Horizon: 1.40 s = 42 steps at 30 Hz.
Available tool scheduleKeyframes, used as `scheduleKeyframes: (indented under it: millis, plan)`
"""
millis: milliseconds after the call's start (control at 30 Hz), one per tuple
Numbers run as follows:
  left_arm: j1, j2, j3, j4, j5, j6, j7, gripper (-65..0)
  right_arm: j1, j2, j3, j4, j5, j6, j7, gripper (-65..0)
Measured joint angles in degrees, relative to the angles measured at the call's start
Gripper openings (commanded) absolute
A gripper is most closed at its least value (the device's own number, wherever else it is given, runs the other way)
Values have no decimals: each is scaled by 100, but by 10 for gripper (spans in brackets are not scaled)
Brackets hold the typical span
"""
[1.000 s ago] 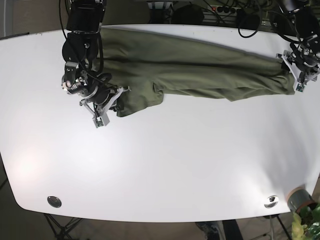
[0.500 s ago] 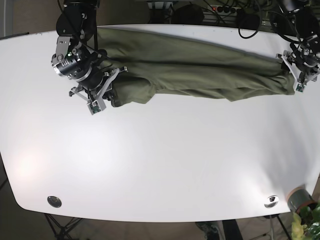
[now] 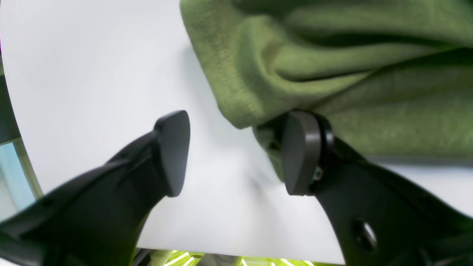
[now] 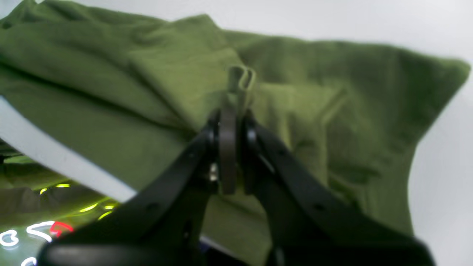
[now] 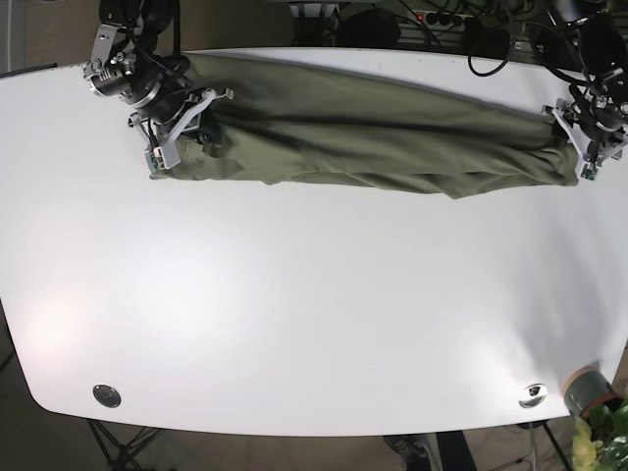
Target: Fold the T-shirt properly
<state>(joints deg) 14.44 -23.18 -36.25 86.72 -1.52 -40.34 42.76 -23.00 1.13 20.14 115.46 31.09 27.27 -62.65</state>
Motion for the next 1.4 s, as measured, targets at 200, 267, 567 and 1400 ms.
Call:
scheduleKeyframes:
  millis: [200,267,567,1400]
  plan:
    - [0,7,0,-2,4,0,2,-304,-293,-31,92,-2,85,-2,26,-625]
    - [0,9,0,-2,2,0,2,-304,-391,-31,94,-2,81,-2,66,-615]
    - [0,9,-2,0,2,0,2,-304,-435,-44,417,-11,66,2,83,-216]
    - [-160,463,-13,920,-33,2,-50,-300,-11,-393,-1231,-337,-2433,4,636,-206]
